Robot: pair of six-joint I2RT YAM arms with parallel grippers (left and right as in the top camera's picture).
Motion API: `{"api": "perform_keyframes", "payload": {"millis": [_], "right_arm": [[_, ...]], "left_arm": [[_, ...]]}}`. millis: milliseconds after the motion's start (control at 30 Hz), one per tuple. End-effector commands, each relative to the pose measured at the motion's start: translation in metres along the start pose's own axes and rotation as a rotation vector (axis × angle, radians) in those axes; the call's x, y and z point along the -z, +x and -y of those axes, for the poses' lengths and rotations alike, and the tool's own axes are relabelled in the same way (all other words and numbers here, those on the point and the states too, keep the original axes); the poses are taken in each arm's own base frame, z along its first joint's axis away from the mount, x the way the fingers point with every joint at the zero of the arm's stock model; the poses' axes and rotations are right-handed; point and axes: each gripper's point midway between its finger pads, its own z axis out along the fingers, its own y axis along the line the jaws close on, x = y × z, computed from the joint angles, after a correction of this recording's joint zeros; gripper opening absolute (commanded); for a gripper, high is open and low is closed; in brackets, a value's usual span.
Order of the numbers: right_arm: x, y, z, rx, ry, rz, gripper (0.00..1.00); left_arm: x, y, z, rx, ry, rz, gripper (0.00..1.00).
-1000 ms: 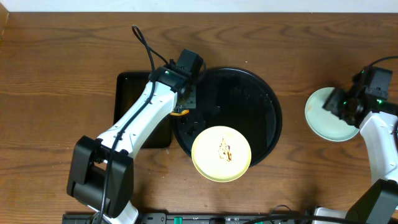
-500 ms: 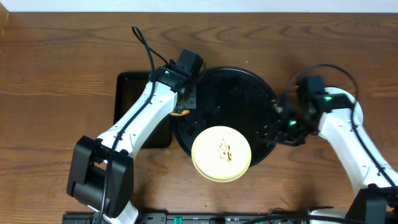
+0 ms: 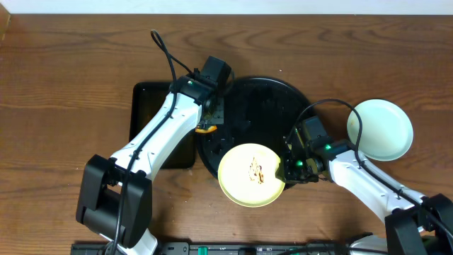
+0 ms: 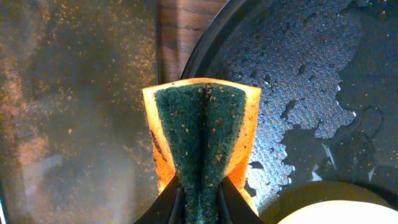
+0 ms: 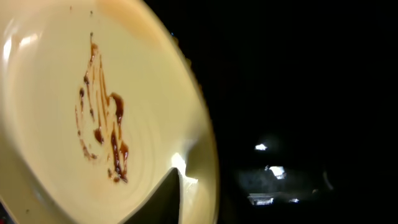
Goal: Clean dirty plates on tray and stack at the side
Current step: 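Move the right gripper to the yellow plate rim on the round tray, then scrub the yellow plate with the sponge in the left gripper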
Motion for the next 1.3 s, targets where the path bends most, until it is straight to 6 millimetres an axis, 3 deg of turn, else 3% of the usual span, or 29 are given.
{"api": "perform_keyframes", "payload": {"millis": [0, 133, 267, 433, 667, 1000, 1267], "right_arm": [[-0.002, -0.013, 0.004, -0.01, 0.041, 0.067, 0.11], [0.002, -0.042, 0.001, 0.025, 0.05, 0.191, 0.01], [0.008, -0.065, 0.0, 0.047, 0.064, 0.295, 0.01], [0.018, -0.087, 0.013, 0.044, 0.163, 0.412, 0.01], [0.017, -0.089, 0.014, 0.048, 0.17, 0.418, 0.01], [-0.006, -0.076, 0.024, 0.011, 0.196, 0.336, 0.01], [-0.008, -0.072, 0.026, 0.006, 0.206, 0.317, 0.01]], "left_arm": [[0.003, 0.001, -0.001, 0.01, -0.001, 0.005, 0.17], [0.003, 0.004, 0.005, 0.01, 0.038, -0.013, 0.17], [0.004, 0.008, 0.014, 0.01, 0.086, -0.035, 0.17], [0.007, 0.015, 0.033, 0.009, 0.197, -0.079, 0.12], [0.007, 0.022, 0.065, -0.026, 0.316, -0.097, 0.11], [0.001, 0.051, 0.13, -0.15, 0.38, -0.105, 0.11], [-0.019, 0.066, 0.141, -0.117, 0.356, -0.164, 0.11]]}}
